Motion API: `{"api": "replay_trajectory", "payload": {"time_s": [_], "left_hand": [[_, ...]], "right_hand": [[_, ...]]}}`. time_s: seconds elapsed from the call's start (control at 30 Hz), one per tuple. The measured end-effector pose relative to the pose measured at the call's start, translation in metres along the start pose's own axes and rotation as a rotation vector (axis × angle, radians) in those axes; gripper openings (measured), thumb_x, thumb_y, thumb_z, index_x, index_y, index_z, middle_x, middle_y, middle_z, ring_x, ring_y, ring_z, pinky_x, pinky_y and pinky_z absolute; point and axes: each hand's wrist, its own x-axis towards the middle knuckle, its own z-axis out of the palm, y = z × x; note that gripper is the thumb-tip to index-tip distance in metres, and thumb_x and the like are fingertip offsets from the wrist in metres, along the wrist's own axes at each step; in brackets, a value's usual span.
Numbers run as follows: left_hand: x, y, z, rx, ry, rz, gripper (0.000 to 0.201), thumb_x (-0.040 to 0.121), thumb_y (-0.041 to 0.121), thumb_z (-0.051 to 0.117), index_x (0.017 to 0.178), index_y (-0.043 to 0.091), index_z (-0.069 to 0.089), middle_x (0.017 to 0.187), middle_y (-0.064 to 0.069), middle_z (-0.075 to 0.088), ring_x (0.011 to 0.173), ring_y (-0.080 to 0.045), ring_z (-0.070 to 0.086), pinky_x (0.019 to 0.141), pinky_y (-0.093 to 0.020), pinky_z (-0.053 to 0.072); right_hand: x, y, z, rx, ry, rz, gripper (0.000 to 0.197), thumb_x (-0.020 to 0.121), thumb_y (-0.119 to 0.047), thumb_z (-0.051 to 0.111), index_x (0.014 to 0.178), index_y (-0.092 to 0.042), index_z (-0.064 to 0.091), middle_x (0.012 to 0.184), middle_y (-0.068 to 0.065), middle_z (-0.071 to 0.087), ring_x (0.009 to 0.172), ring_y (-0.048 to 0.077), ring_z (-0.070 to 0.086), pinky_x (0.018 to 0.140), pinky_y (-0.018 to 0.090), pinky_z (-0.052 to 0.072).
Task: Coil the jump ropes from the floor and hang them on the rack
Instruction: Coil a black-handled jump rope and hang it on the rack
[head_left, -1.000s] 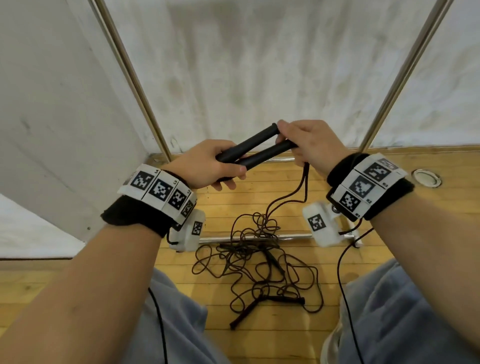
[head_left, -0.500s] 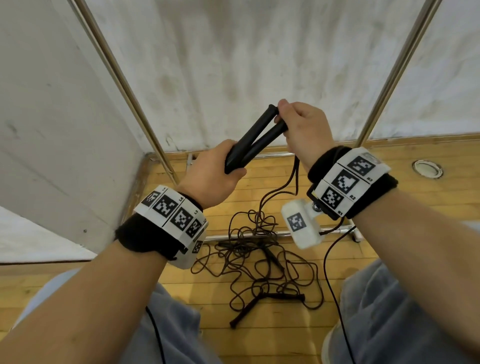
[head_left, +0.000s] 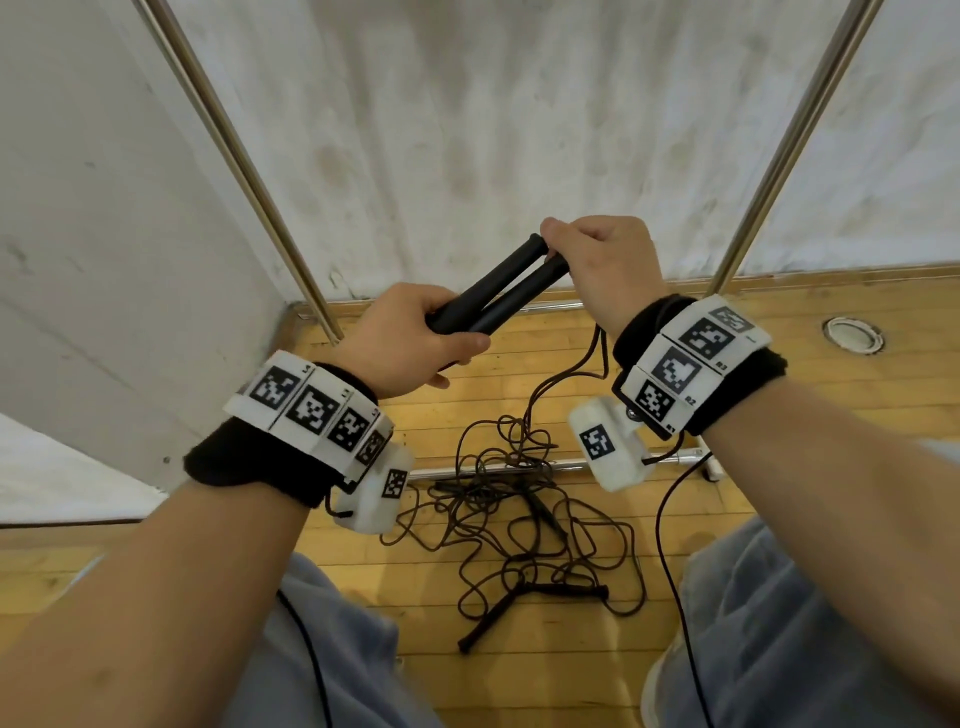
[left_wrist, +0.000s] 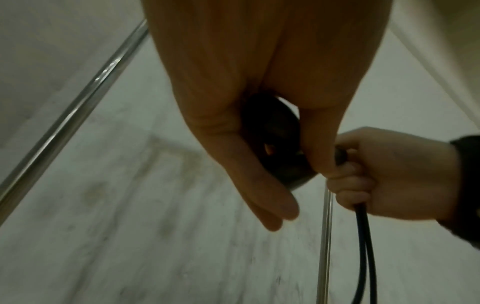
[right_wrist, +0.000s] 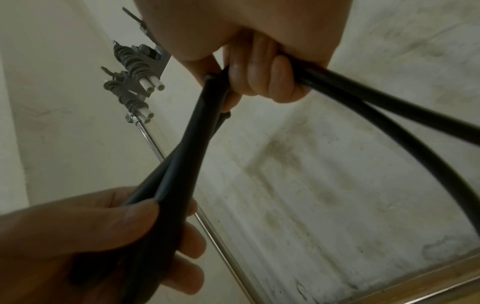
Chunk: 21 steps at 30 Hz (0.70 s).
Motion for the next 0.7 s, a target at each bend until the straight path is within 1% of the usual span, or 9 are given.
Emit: {"api": "replay_trajectory", "payload": {"time_s": [0.1, 0.17, 0.23, 0.37, 0.43, 0.5, 0.53, 0.6, 0.7], "left_hand": [[-0.004, 0.002, -0.001, -0.022, -0.047, 0.019, 0.014, 0.089, 0.020, 0.066, 0.101, 0.021, 0.060, 0.089, -0.005, 0.070, 0.073, -0.010, 0.069, 0.054, -0.023, 0.055], [-0.007, 0.003, 0.003, 0.023, -0.027, 0.086, 0.015, 0.092, 0.021, 0.060, 0.105, 0.022, 0.054, 0.086, -0.001, 0.068, 0.064, -0.008, 0.066, 0.049, -0.022, 0.052], [-0.008, 0.005, 0.005, 0.021, -0.013, 0.127, 0.015, 0.092, 0.021, 0.060, 0.103, 0.026, 0.052, 0.080, 0.002, 0.067, 0.058, -0.008, 0.063, 0.045, -0.022, 0.049], [-0.006, 0.006, -0.002, -0.029, -0.027, 0.045, 0.025, 0.079, 0.021, 0.076, 0.097, 0.021, 0.059, 0.065, 0.002, 0.064, 0.052, -0.011, 0.061, 0.045, -0.023, 0.049], [-0.006, 0.006, -0.004, -0.064, -0.066, 0.003, 0.022, 0.078, 0.018, 0.077, 0.093, 0.017, 0.061, 0.060, 0.003, 0.064, 0.049, -0.008, 0.060, 0.045, -0.020, 0.048], [-0.006, 0.007, -0.005, -0.141, -0.079, 0.004, 0.016, 0.081, 0.016, 0.074, 0.092, 0.014, 0.062, 0.064, 0.003, 0.068, 0.053, -0.008, 0.061, 0.044, -0.019, 0.047], [-0.006, 0.007, -0.006, -0.184, -0.070, 0.012, 0.013, 0.083, 0.015, 0.072, 0.092, 0.012, 0.063, 0.069, 0.002, 0.070, 0.056, -0.009, 0.062, 0.044, -0.020, 0.047], [-0.006, 0.009, -0.006, -0.278, -0.022, 0.031, 0.008, 0.087, 0.014, 0.067, 0.092, 0.011, 0.061, 0.074, 0.000, 0.070, 0.058, -0.010, 0.062, 0.044, -0.020, 0.047], [-0.003, 0.012, -0.009, -0.564, 0.115, 0.023, 0.006, 0.093, 0.012, 0.059, 0.098, 0.010, 0.056, 0.075, -0.001, 0.067, 0.062, -0.013, 0.062, 0.044, -0.020, 0.046]], "right_hand": [[0.000, -0.002, 0.001, 0.079, -0.029, 0.062, 0.036, 0.089, -0.033, 0.057, 0.056, -0.019, 0.061, 0.050, -0.004, 0.031, 0.042, 0.007, 0.031, 0.047, 0.015, 0.033], [0.003, -0.003, -0.001, 0.194, -0.049, 0.112, 0.037, 0.089, -0.033, 0.058, 0.054, -0.021, 0.062, 0.050, -0.004, 0.030, 0.040, 0.009, 0.028, 0.045, 0.021, 0.028], [0.005, -0.004, -0.003, 0.299, -0.064, 0.145, 0.040, 0.088, -0.034, 0.059, 0.051, -0.020, 0.063, 0.053, -0.001, 0.031, 0.040, 0.010, 0.026, 0.043, 0.024, 0.025], [0.005, -0.002, -0.002, 0.402, -0.090, 0.164, 0.041, 0.087, -0.036, 0.059, 0.049, -0.020, 0.065, 0.058, 0.004, 0.032, 0.041, 0.011, 0.024, 0.042, 0.024, 0.023], [0.004, 0.000, -0.001, 0.439, -0.096, 0.169, 0.039, 0.089, -0.034, 0.059, 0.053, -0.020, 0.065, 0.058, 0.003, 0.032, 0.042, 0.011, 0.022, 0.041, 0.024, 0.022], [0.004, 0.000, -0.002, 0.520, -0.098, 0.168, 0.032, 0.091, -0.033, 0.058, 0.063, -0.017, 0.062, 0.052, -0.003, 0.032, 0.042, 0.011, 0.022, 0.041, 0.023, 0.023], [0.005, 0.000, -0.003, 0.557, -0.104, 0.156, 0.028, 0.091, -0.033, 0.057, 0.069, -0.016, 0.059, 0.050, -0.005, 0.035, 0.043, 0.011, 0.025, 0.041, 0.023, 0.025], [0.006, 0.002, -0.005, 0.557, -0.122, 0.121, 0.024, 0.090, -0.036, 0.057, 0.078, -0.015, 0.058, 0.054, -0.003, 0.048, 0.045, 0.012, 0.037, 0.044, 0.023, 0.034], [0.001, 0.007, 0.002, 0.344, -0.161, 0.034, 0.019, 0.091, -0.029, 0.055, 0.082, -0.015, 0.064, 0.060, -0.002, 0.058, 0.053, 0.013, 0.052, 0.057, 0.027, 0.047]]}}
